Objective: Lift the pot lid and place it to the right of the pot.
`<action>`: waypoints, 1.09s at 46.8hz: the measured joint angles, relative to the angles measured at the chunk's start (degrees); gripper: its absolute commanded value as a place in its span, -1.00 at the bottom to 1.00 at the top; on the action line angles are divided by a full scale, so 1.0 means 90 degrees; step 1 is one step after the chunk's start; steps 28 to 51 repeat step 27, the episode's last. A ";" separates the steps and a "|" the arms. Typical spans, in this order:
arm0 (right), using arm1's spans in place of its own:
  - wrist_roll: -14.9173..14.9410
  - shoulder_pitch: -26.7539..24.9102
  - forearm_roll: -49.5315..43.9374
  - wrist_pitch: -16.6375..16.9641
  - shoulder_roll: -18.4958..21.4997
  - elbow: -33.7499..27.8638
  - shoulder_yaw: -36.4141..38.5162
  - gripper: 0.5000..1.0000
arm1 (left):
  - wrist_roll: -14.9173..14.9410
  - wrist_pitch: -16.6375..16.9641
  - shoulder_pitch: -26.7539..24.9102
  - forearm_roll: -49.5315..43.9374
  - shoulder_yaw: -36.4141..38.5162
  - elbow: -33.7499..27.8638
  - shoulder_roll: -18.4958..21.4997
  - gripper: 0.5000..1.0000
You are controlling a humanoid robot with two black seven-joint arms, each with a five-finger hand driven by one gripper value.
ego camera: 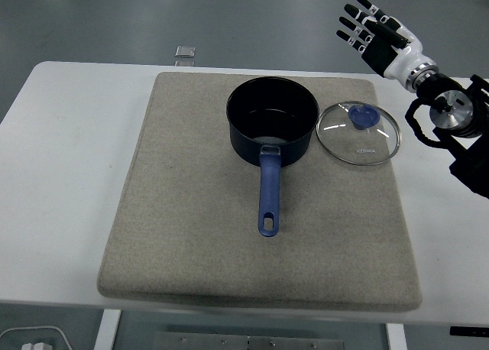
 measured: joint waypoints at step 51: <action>0.0052 -0.0135 -0.0004 0.0045 -0.0032 -0.0113 -0.0016 0.65 | 0.0001 0.0000 -0.0002 -0.0001 -0.0003 0.0000 0.0000 1.00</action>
